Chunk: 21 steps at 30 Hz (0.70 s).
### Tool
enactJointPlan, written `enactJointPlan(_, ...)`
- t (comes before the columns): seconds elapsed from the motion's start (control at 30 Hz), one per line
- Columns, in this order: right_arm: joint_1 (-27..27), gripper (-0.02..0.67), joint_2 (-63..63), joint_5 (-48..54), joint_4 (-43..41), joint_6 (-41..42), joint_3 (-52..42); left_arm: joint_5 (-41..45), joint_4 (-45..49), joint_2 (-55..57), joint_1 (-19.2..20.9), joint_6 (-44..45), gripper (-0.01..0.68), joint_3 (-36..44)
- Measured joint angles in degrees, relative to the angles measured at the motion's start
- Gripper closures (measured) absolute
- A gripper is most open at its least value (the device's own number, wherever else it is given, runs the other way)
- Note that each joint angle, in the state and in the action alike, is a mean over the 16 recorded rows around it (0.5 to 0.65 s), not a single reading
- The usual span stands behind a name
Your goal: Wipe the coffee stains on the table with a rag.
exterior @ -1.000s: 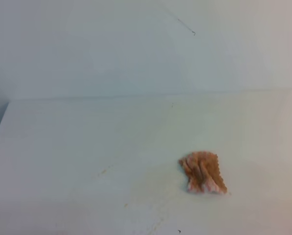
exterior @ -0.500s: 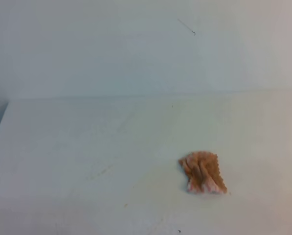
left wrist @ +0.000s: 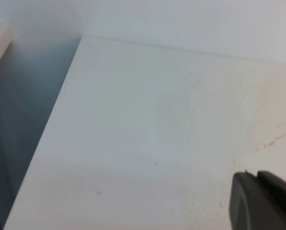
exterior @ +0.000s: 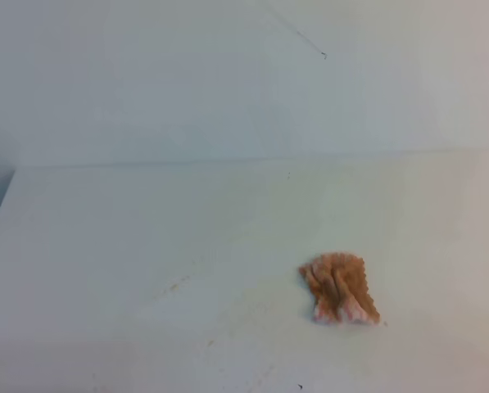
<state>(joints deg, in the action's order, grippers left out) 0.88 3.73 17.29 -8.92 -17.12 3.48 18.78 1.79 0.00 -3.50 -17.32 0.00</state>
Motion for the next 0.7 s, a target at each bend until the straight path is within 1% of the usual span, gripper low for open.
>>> enactJointPlan(0.13, -3.8, 0.65, -2.3, 0.2, 2.4, 0.0, -1.0, 0.0, 0.0, 0.0, 0.0, 0.0, 0.674, 0.0)
enactJointPlan(0.27, -5.5, 0.65, -3.4, 0.9, 3.6, 0.0, -1.4, 0.0, 0.0, 0.0, 0.0, 0.0, 0.674, 0.0)
enactJointPlan(0.57, -5.6, 0.65, -4.0, 2.1, 2.7, 0.6, -2.3, 0.0, 0.0, 0.0, 0.0, 0.0, 0.674, 0.0)
enactJointPlan(0.7, -5.0, 0.65, -4.0, 1.9, 2.6, 2.3, -2.8, 0.0, 0.0, 0.0, 0.0, 0.0, 0.674, 0.0)
